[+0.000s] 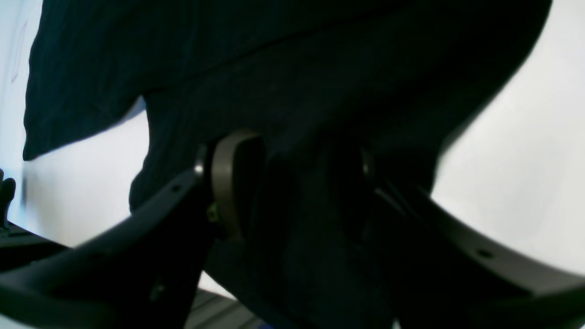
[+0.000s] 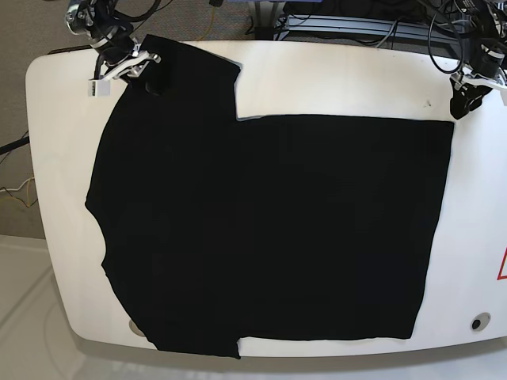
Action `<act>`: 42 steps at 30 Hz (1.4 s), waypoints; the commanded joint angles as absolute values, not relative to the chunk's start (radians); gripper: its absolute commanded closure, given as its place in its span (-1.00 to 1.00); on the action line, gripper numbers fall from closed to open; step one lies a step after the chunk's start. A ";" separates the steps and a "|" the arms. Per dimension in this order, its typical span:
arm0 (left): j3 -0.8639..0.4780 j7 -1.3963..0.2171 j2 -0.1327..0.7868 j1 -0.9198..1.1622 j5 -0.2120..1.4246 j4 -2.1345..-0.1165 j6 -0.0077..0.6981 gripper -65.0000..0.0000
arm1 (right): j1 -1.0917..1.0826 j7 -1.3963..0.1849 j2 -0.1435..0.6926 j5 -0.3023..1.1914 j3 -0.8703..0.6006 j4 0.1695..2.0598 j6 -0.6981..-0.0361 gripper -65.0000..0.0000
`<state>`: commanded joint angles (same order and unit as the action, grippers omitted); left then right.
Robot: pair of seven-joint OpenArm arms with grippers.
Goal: Fold the T-shirt properly
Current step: 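Move the left gripper onto the shirt's shoulder corner and close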
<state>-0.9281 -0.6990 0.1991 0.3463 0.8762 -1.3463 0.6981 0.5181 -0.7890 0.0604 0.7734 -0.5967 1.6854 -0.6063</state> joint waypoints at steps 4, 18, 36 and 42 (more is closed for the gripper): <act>-0.926 -0.704 0.200 0.342 0.875 -1.340 0.698 0.12 | 0.519 -0.787 0.061 0.773 -0.597 1.688 -0.607 0.10; -0.932 -0.724 0.199 0.345 0.890 -1.338 0.698 0.48 | 0.513 -0.793 0.052 0.759 -0.599 1.678 -0.603 0.11; -0.922 -0.734 0.207 0.343 0.881 -1.377 0.698 0.02 | 0.517 -0.779 0.050 0.747 -0.569 1.690 -0.598 0.11; -0.915 -0.751 0.210 0.340 0.872 -1.363 0.698 0.05 | 0.519 -0.775 0.051 0.745 -0.567 1.690 -0.600 0.11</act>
<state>-0.9146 -0.7509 0.2102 0.3396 0.8720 -1.3626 0.6981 0.5190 -0.7752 0.0512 0.7454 -0.5670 1.6896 -0.6002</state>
